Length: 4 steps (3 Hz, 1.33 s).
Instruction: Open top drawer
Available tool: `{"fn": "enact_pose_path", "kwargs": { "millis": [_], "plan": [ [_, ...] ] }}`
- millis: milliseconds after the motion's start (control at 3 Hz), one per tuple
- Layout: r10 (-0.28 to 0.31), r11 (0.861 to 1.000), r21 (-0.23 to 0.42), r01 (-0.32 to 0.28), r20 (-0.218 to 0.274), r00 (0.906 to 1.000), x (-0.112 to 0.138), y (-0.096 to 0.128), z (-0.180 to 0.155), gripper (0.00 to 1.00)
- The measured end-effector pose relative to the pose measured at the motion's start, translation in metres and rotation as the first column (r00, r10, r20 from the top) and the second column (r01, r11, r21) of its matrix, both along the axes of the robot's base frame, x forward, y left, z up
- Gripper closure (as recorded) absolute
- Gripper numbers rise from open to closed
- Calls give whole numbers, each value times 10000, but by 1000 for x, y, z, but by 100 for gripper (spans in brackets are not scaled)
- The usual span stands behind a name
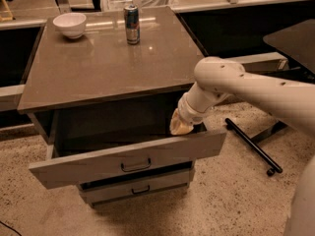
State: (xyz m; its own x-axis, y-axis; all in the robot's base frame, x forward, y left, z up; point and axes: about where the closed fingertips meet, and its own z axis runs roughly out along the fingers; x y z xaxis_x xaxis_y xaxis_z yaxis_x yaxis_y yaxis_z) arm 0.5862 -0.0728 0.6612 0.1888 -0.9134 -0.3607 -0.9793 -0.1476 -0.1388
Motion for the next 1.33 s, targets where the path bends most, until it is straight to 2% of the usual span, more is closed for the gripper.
{"fn": "enact_pose_path", "kwargs": {
  "millis": [333, 667, 1000, 1333],
  "plan": [
    [85, 9999, -77, -89, -477, 9988, 3, 5, -27, 100],
    [357, 9994, 48, -354, -1136, 9929, -6, 14, -42, 100],
    [642, 9979, 84, -637, -1497, 9866, -17, 21, -42, 100],
    [1031, 9945, 40, -1042, -1870, 9769, -41, 25, -27, 100]
  ]
}}
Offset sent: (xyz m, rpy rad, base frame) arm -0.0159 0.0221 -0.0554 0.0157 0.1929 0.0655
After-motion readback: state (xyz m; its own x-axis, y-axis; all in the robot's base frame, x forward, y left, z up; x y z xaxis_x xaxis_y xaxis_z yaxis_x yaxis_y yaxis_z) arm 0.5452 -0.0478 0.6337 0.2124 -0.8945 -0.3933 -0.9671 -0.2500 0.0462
